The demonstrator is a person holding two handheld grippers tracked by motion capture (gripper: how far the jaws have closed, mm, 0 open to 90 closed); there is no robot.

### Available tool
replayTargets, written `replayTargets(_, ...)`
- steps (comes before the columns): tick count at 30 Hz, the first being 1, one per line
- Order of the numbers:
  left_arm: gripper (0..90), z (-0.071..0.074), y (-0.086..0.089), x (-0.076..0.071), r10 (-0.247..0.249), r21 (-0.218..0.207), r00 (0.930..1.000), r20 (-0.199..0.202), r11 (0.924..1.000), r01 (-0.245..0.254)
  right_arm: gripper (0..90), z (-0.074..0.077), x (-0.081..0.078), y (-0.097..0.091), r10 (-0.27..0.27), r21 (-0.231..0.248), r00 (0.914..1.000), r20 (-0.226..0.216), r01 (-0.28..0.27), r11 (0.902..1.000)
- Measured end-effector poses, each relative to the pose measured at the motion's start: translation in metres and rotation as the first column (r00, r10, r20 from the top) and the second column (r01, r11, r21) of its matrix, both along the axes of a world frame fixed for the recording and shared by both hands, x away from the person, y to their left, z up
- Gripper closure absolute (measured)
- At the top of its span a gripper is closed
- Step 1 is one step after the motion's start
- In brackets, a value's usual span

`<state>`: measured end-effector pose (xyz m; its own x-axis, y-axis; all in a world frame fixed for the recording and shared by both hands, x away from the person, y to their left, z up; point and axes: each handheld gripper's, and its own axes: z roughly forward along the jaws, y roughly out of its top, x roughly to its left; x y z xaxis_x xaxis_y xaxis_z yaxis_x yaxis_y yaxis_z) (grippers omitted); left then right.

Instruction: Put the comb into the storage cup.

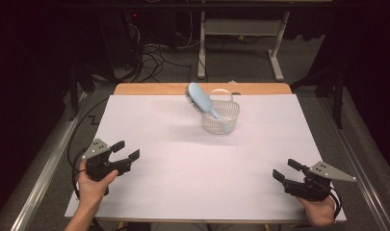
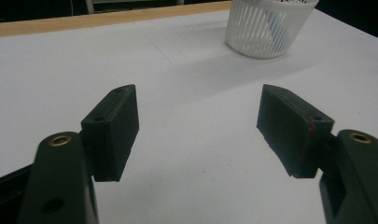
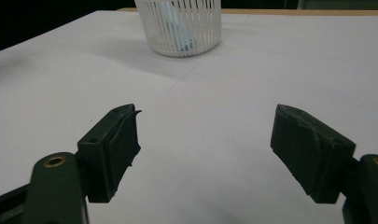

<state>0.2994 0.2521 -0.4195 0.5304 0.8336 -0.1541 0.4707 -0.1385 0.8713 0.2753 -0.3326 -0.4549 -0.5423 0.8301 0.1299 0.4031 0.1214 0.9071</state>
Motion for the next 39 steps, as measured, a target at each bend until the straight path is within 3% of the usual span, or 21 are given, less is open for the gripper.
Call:
replayTargets(22,27.2,-0.010,0.001,-0.003,-0.001,0.022,1.0000,-0.006,0.9998,0.001,23.7,0.000,0.000,0.000,0.000,0.001,1.0000,-0.001,0.000,1.0000)
replayTargets(32,26.5,-0.016,-0.001,-0.004,-0.003,0.084,1.0000,0.004,0.9964,0.002,23.7,0.000,0.000,0.000,0.001,0.000,1.0000,-0.001,-0.001,1.0000)
replayTargets(39,27.2,-0.020,0.001,-0.005,0.001,0.074,1.0000,-0.005,0.9973,0.000,23.7,0.000,0.000,0.000,0.001,0.000,1.0000,-0.001,-0.001,1.0000)
